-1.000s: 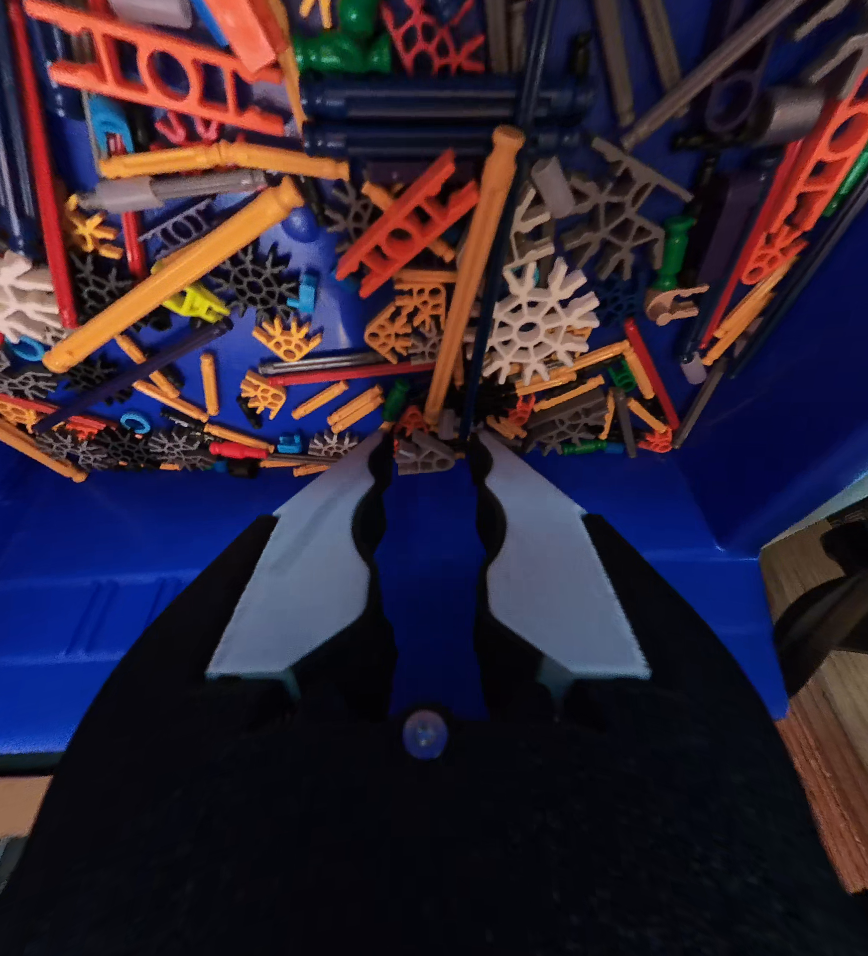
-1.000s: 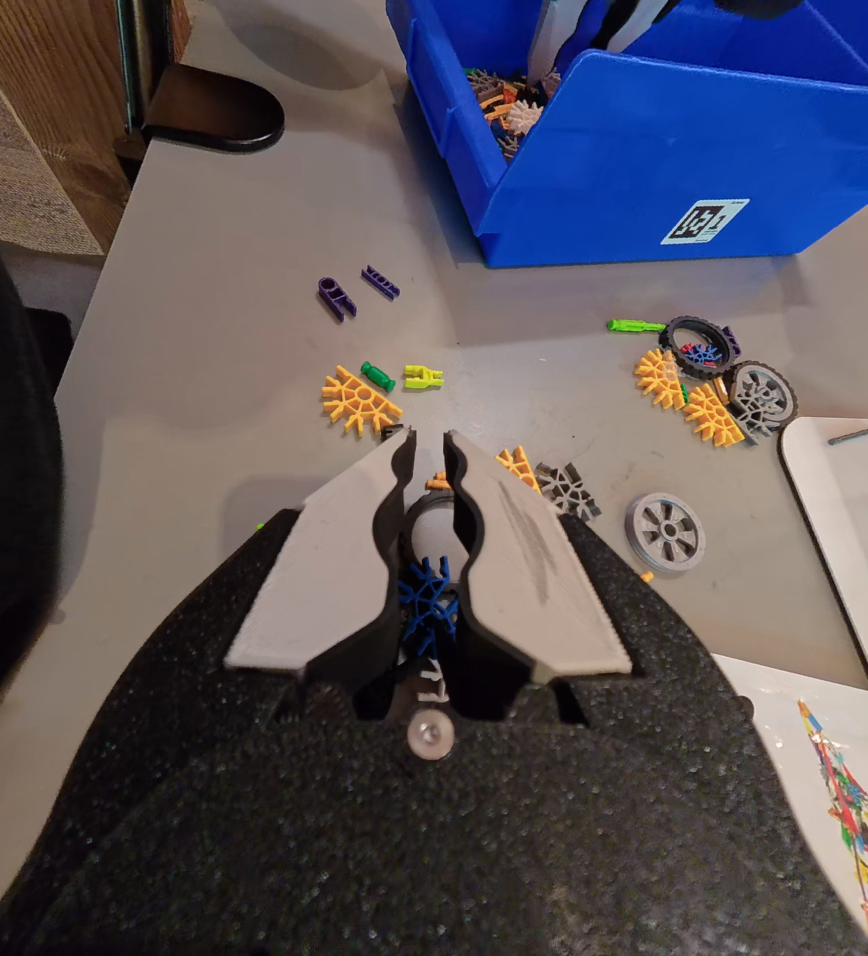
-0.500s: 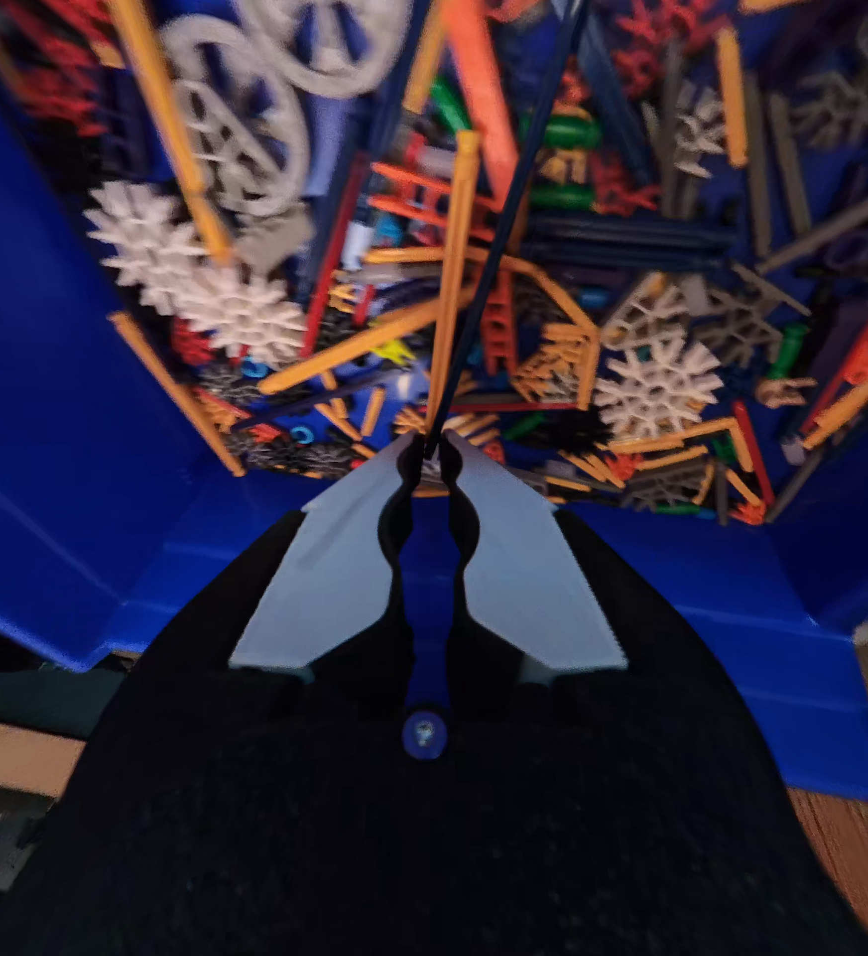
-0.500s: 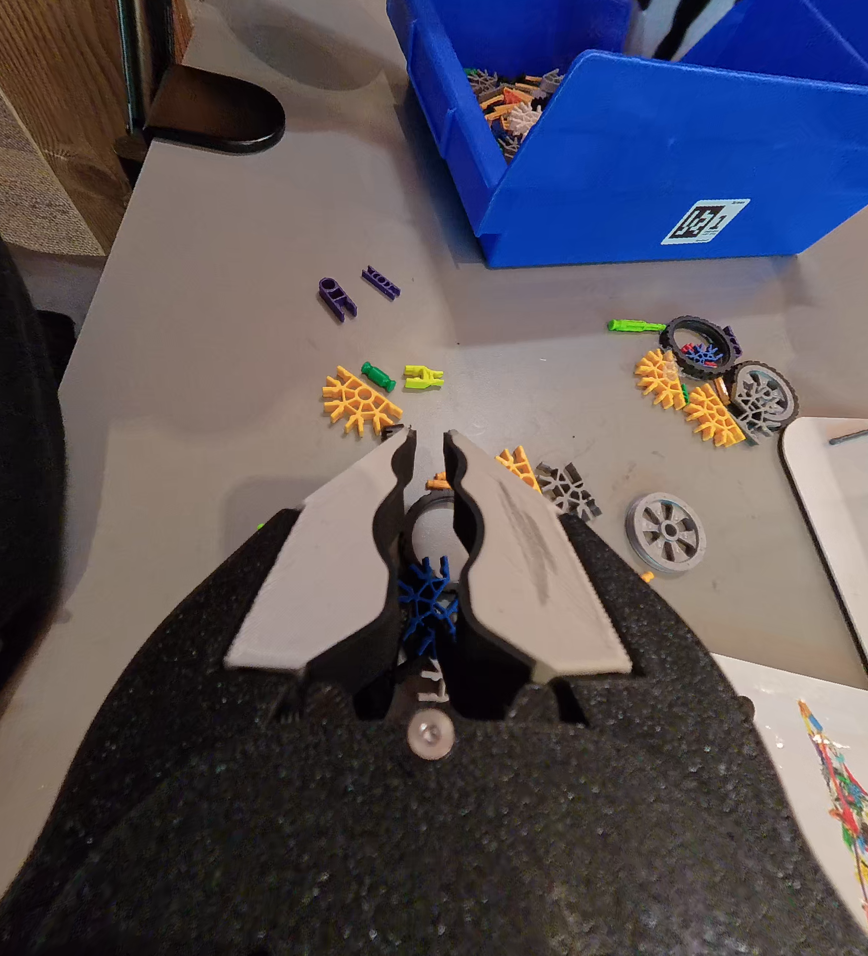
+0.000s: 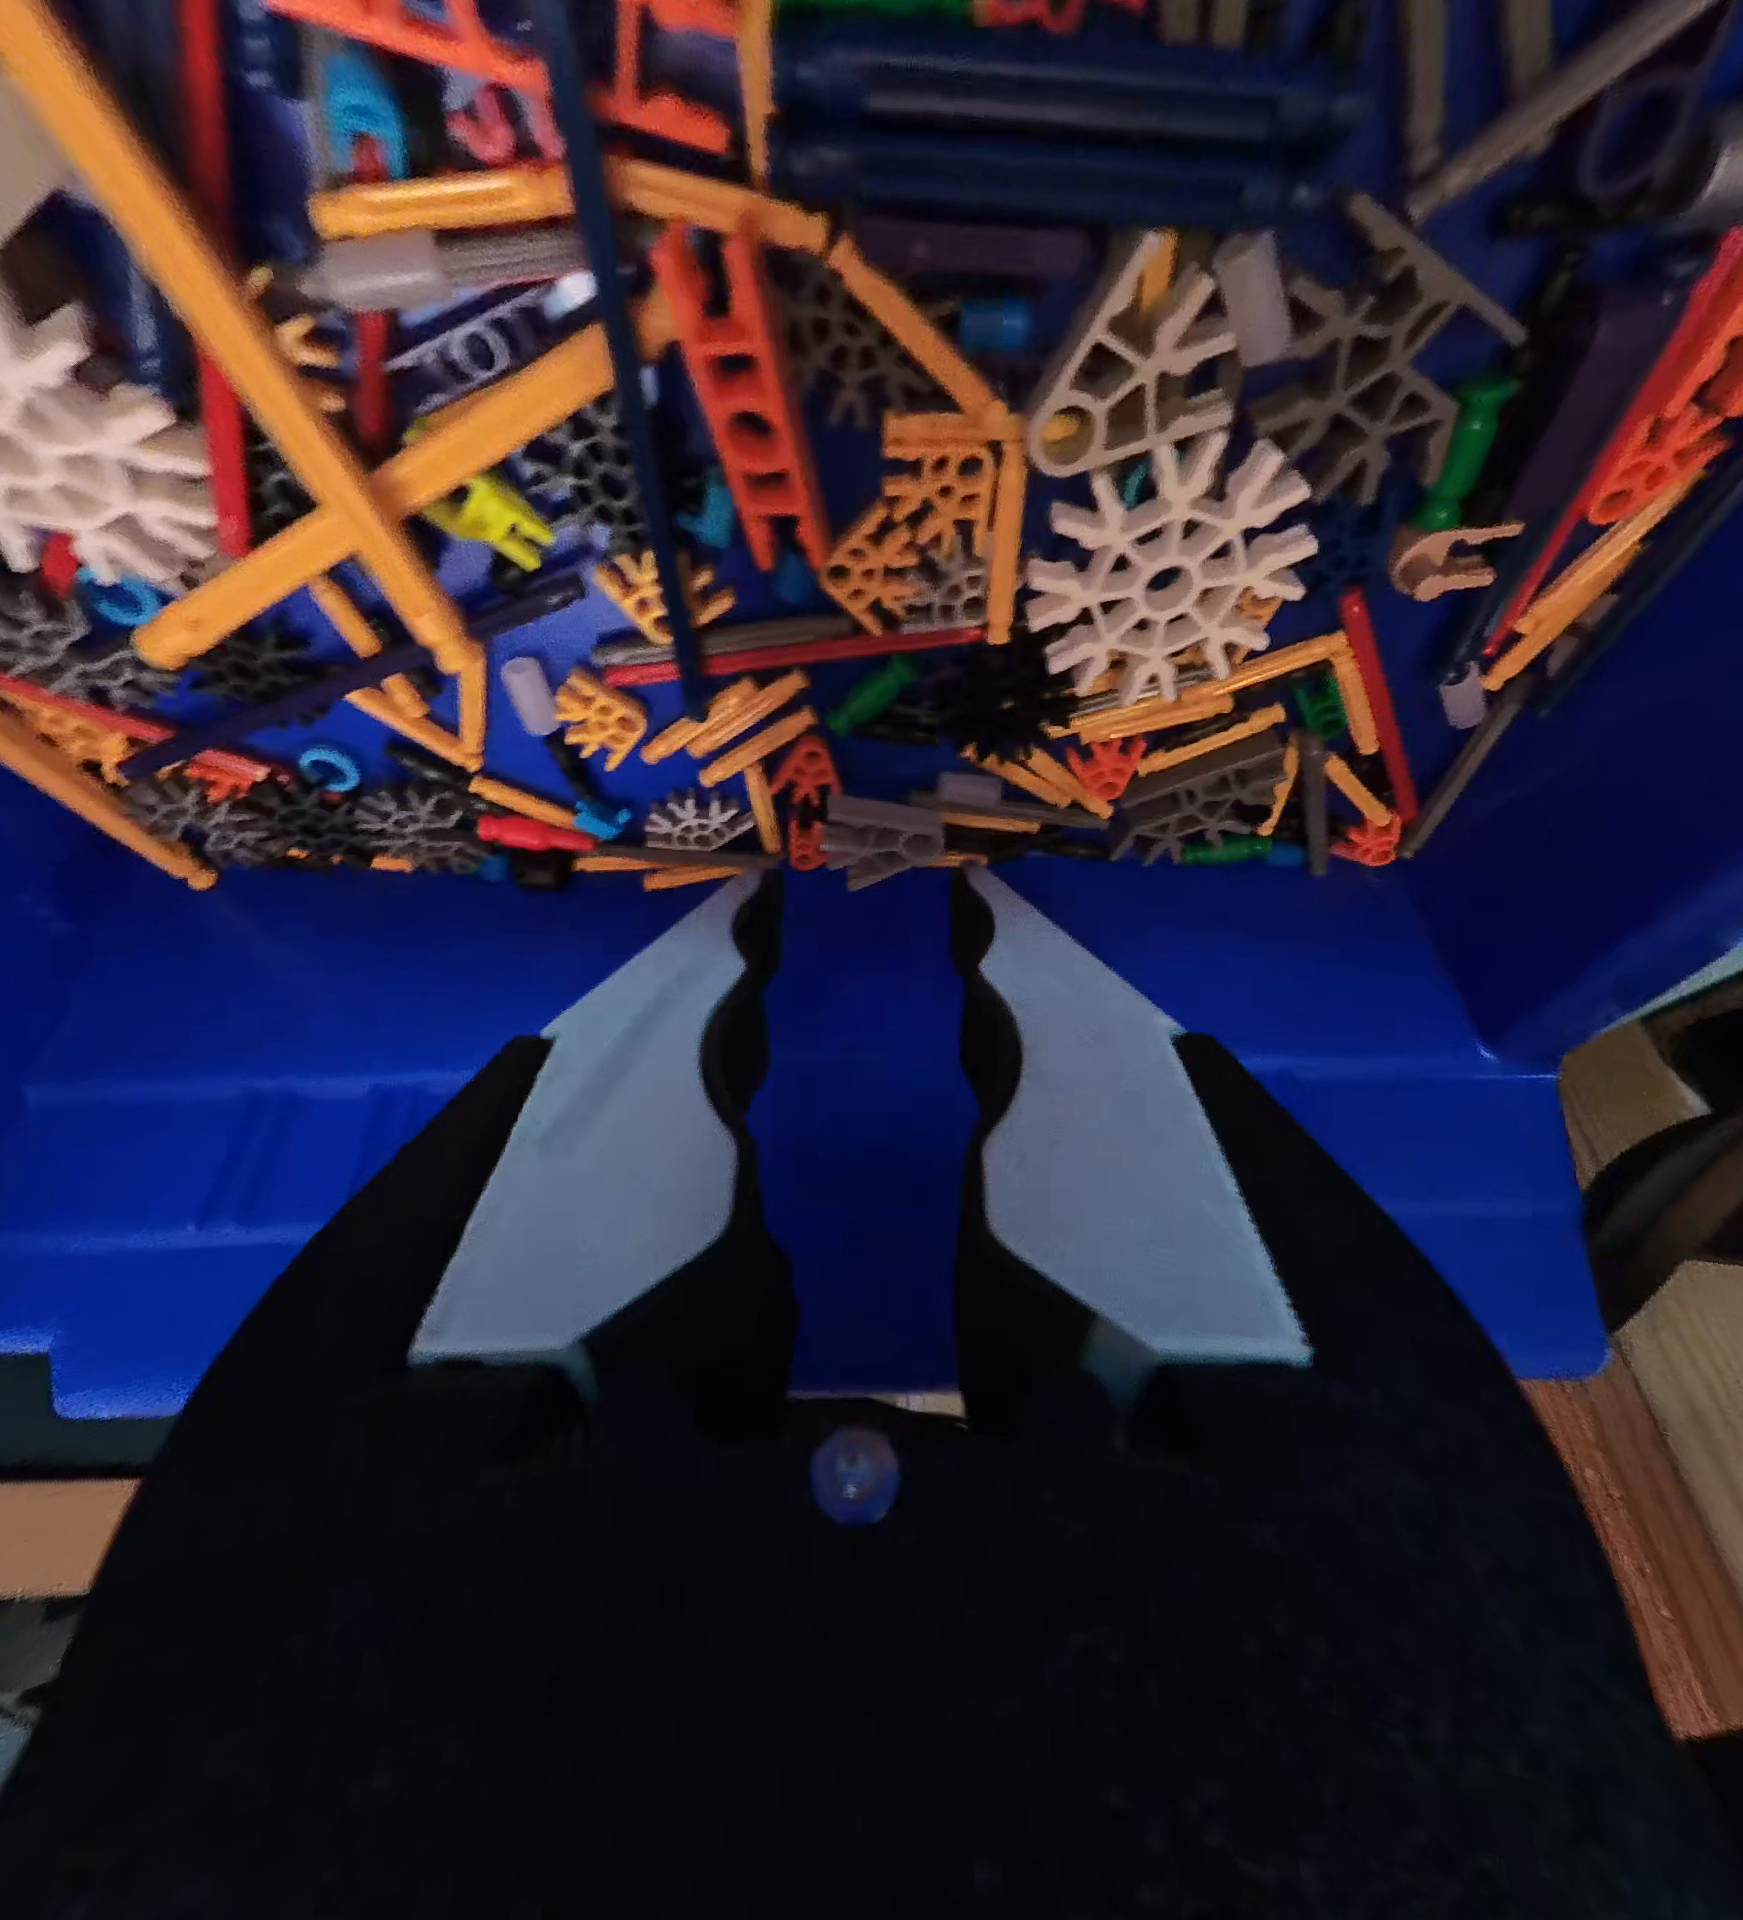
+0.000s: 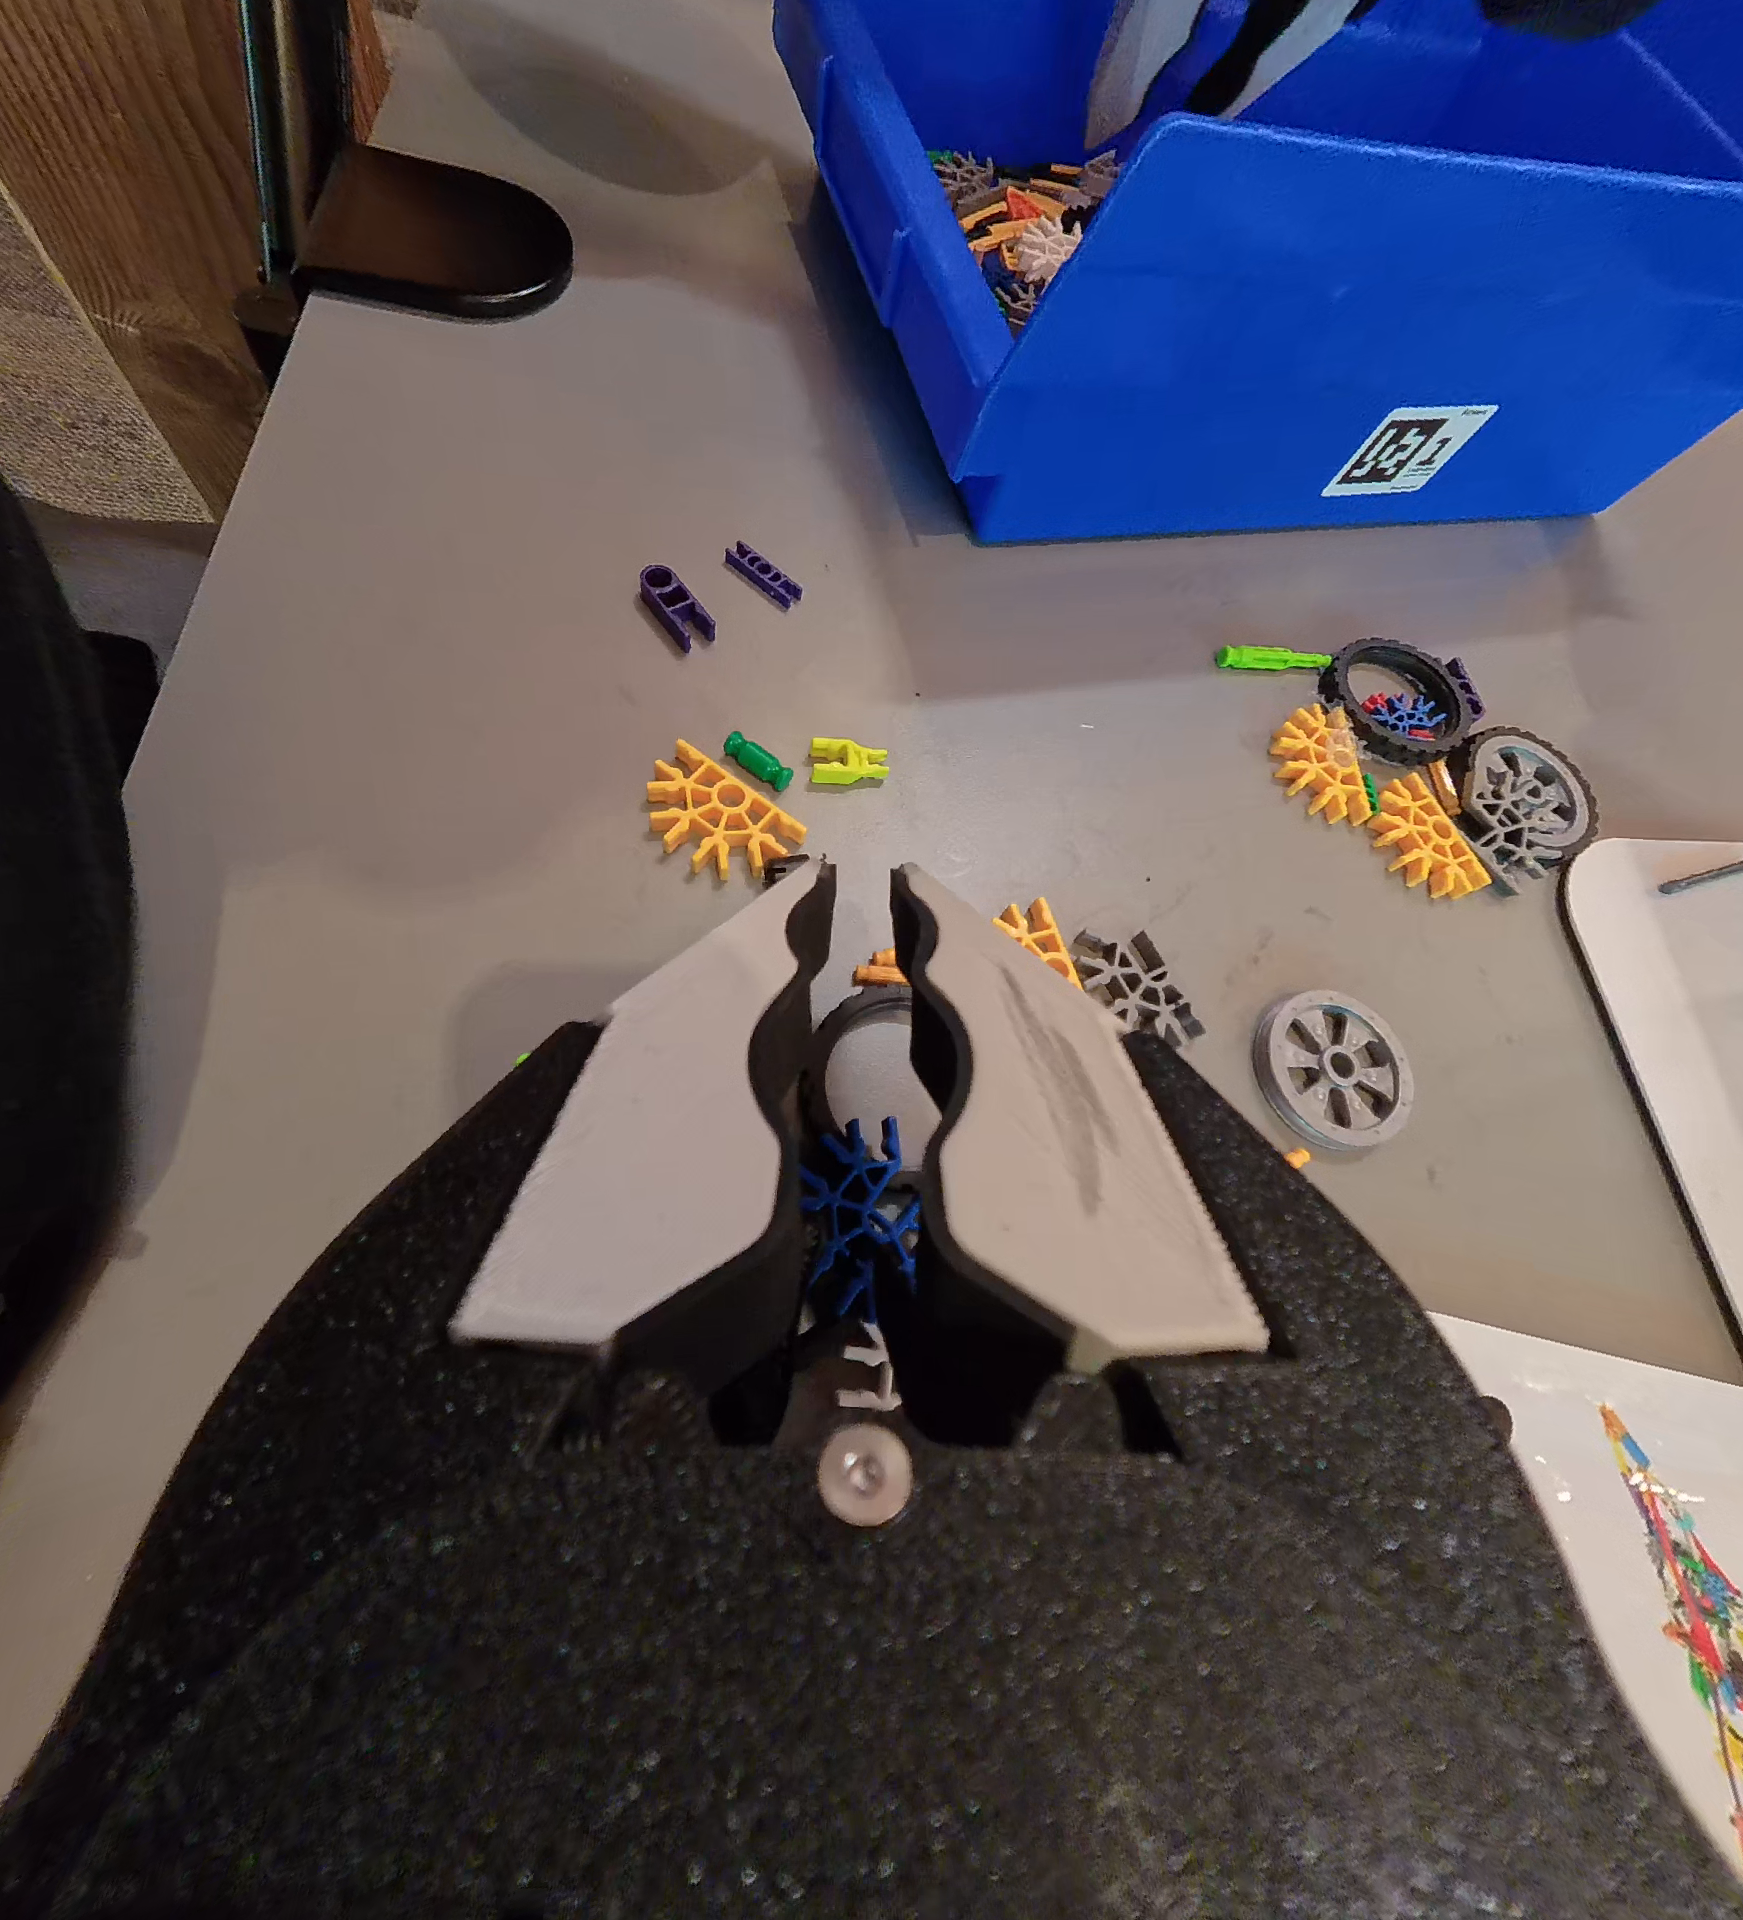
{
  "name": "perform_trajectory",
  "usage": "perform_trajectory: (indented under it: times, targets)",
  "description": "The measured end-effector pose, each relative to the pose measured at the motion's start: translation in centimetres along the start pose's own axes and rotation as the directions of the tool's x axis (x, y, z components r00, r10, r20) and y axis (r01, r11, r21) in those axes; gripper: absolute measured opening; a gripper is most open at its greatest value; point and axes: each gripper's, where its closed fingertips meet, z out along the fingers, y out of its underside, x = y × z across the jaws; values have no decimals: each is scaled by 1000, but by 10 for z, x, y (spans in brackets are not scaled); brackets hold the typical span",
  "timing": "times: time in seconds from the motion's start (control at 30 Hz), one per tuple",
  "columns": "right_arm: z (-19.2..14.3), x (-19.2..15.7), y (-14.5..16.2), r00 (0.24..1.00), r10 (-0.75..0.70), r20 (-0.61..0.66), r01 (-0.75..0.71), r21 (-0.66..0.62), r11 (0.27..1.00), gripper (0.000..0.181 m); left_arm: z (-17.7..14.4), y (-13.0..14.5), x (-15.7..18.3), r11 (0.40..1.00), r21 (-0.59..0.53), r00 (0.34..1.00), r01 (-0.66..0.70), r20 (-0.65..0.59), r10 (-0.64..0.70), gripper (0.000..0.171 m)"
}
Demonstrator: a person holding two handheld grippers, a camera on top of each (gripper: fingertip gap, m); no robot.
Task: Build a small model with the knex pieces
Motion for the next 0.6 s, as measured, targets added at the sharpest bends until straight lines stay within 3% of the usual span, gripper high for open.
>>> perform_trajectory:
  times: [0.2, 0.37, 0.47, 0.6]
  targets:
    - [0, 0, 0, 1000, -2, -3, 2, 1, 1000, 9, 12, -1, 7, 992, -112, 998, -56, 21, 59, 23]
    - [-1, 0, -1, 1000, -2, -4, 2, 4, 1000, 9, 8, -1, -3, 994, -100, 997, -51, 48, 56, 23]
    - [-1, 0, -1, 1000, -2, -4, 2, 3, 1000, 9, -3, -8, -13, 999, -40, 997, -35, 67, 38, 23]
    - [-1, 1, 0, 1000, -1, -4, 1, 1, 1000, 9, -27, -34, -46, 993, 115, 978, -11, 209, -13, 23]
